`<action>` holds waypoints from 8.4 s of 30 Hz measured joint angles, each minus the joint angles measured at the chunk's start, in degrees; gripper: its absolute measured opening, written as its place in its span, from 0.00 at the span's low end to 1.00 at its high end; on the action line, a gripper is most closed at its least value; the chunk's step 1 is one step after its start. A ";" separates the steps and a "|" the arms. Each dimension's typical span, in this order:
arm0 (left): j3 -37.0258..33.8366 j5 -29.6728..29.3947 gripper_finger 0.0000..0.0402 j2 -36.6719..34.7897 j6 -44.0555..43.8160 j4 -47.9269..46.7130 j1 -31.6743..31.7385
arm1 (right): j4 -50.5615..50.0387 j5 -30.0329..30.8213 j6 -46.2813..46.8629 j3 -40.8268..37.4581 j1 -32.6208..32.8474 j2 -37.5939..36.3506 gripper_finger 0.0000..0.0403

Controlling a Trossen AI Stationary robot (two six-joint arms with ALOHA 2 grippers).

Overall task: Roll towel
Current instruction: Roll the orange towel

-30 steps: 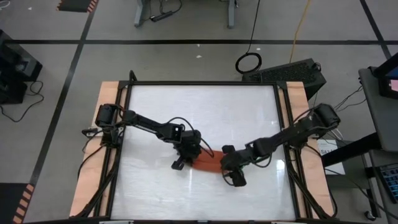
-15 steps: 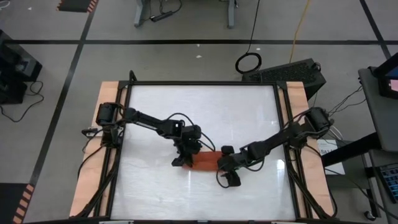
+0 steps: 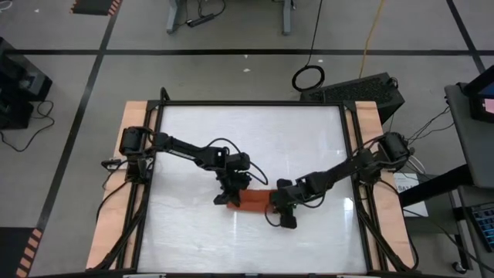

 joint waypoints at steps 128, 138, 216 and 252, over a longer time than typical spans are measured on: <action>0.26 -20.37 0.05 -0.78 7.96 -6.84 -6.77 | 5.29 3.84 -7.48 -0.35 7.11 -3.30 0.41; 0.24 -16.62 0.05 -0.76 4.31 -6.52 -4.52 | 7.77 3.75 -1.46 -0.15 7.12 -0.36 0.41; 2.93 -2.07 0.30 -1.16 -14.53 -12.94 3.31 | 19.85 -16.64 30.40 -17.73 -6.82 -15.20 0.17; 2.84 -11.44 0.63 -1.75 -16.45 -11.25 -9.75 | 24.56 -5.01 15.29 -17.44 -3.03 -13.98 0.18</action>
